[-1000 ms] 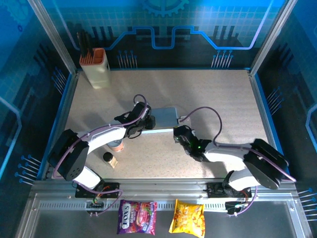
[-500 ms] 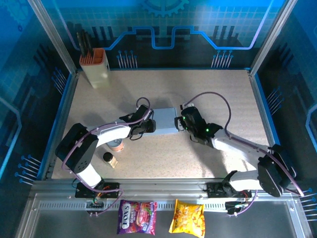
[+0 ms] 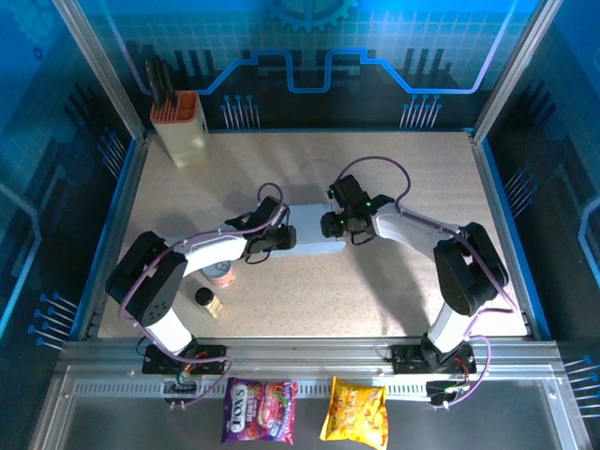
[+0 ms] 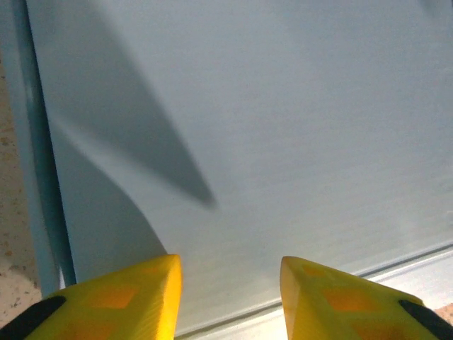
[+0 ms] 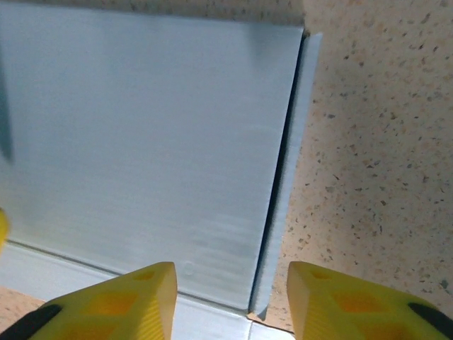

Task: Fold the paper box

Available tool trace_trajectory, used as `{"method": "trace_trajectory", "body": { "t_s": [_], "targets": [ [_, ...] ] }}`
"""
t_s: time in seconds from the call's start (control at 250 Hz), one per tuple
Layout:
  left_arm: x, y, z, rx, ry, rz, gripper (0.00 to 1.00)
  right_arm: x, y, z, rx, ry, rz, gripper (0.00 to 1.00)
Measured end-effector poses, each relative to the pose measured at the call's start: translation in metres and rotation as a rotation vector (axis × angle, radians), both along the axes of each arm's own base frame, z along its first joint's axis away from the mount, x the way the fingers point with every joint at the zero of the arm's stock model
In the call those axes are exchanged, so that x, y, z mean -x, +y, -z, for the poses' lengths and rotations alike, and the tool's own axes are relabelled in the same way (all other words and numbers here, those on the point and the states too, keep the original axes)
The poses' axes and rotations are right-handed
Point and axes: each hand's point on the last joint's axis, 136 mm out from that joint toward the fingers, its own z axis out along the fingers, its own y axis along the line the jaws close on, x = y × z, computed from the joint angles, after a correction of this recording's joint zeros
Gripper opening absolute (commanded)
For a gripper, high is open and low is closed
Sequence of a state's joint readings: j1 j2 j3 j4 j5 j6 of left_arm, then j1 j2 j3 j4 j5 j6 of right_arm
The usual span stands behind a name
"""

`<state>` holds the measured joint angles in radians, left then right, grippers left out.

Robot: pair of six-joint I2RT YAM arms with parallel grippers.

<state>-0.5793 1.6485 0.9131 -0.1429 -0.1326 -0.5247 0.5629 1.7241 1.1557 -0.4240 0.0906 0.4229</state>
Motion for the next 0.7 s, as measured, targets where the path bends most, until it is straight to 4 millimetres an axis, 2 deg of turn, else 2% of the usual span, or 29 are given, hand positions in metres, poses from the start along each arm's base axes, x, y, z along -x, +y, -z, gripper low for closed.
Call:
{"method": "trace_trajectory", "body": {
  "t_s": [0.384, 0.703],
  "targets": [
    [-0.003, 0.017, -0.02, 0.002, -0.005, -0.038, 0.5, 0.003, -0.008, 0.035, 0.041, 0.147, -0.04, 0.45],
    [0.0, 0.051, -0.008, -0.041, 0.106, -0.112, 0.53, 0.002, -0.001, 0.038, -0.018, 0.185, -0.059, 0.38]
  ]
}}
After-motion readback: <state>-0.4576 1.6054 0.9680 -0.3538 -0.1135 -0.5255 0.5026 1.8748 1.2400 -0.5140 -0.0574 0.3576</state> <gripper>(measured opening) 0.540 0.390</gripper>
